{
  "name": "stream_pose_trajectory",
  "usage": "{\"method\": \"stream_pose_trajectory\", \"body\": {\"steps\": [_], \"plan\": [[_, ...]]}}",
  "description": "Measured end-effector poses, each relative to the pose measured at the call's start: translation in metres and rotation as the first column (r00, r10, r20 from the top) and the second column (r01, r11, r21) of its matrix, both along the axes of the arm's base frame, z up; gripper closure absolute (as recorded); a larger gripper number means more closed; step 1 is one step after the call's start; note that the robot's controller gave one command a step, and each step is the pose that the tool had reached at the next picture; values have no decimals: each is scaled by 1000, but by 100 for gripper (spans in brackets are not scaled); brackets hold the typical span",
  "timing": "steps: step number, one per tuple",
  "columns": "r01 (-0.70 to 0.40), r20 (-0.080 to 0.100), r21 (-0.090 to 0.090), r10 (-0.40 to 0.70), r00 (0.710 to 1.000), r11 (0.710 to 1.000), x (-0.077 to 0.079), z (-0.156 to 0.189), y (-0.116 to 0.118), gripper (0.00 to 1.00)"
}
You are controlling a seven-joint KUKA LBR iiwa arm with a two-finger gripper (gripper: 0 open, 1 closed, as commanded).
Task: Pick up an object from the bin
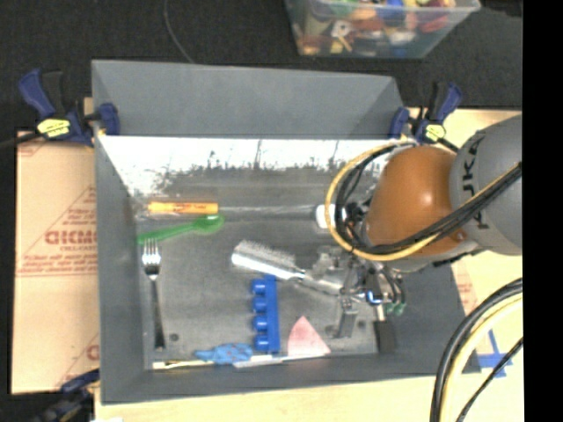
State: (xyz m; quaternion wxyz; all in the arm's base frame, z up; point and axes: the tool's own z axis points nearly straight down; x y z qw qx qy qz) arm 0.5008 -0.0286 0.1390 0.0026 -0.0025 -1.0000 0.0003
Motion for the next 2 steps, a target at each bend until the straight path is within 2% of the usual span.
{"method": "stream_pose_trajectory", "body": {"steps": [1, 2], "plan": [[-2, 8, -1, 2, 1000, 1000, 2, 4, 0, 0], [117, 11, 0, -117, 993, 993, 80, -68, -16, 0]]}}
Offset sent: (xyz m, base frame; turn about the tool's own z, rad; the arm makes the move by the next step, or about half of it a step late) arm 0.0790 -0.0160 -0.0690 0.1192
